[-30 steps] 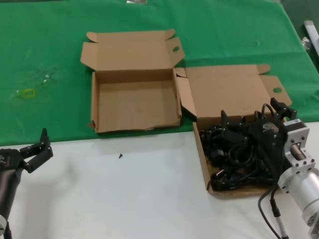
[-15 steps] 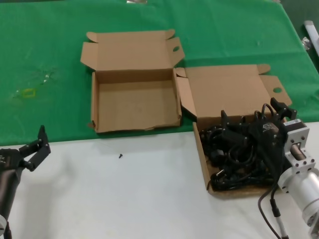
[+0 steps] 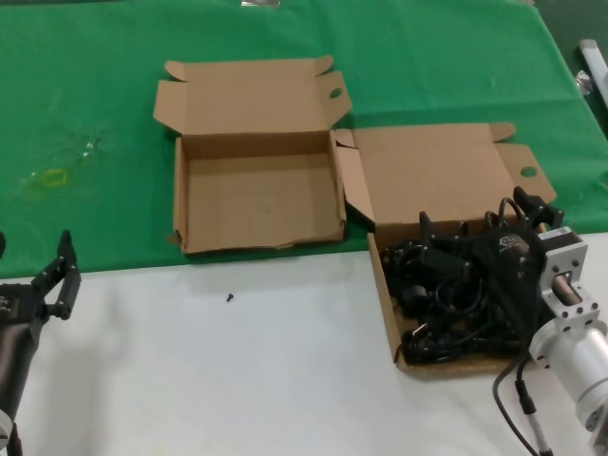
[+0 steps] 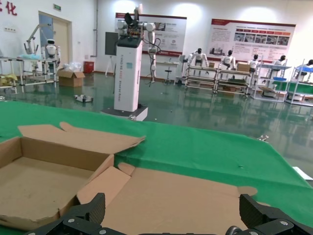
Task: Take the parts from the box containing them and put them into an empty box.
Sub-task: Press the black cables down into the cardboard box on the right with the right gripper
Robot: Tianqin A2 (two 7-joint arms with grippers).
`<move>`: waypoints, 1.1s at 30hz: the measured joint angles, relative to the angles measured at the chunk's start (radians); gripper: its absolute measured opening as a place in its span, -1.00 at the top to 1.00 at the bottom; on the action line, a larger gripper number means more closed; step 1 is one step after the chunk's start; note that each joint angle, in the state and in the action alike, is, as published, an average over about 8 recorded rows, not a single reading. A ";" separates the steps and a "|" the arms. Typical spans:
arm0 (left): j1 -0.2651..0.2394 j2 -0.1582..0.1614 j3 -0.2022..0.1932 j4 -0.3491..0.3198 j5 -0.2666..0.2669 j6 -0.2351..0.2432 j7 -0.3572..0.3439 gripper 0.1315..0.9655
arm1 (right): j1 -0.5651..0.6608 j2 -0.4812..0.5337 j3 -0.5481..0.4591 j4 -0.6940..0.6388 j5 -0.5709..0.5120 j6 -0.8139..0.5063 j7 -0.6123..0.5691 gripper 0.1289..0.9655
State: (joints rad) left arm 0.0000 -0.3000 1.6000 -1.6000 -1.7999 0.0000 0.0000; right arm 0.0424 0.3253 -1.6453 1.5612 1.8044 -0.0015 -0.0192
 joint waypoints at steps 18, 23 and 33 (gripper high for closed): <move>0.000 0.000 0.000 0.000 0.000 0.000 -0.001 0.67 | 0.057 0.401 -0.221 0.095 0.180 0.016 0.069 -1.00; 0.000 0.000 0.000 0.000 0.000 0.000 -0.001 0.84 | 0.087 0.511 -0.193 0.112 0.178 -0.110 0.083 -1.00; 0.000 0.000 0.000 0.000 0.000 0.000 -0.001 0.94 | 0.210 0.665 -0.106 0.064 0.178 -0.506 -0.036 -1.00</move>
State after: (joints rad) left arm 0.0000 -0.3000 1.6001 -1.6000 -1.7994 -0.0001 -0.0006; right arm 0.2521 0.9900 -1.7515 1.6251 1.9829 -0.5079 -0.0554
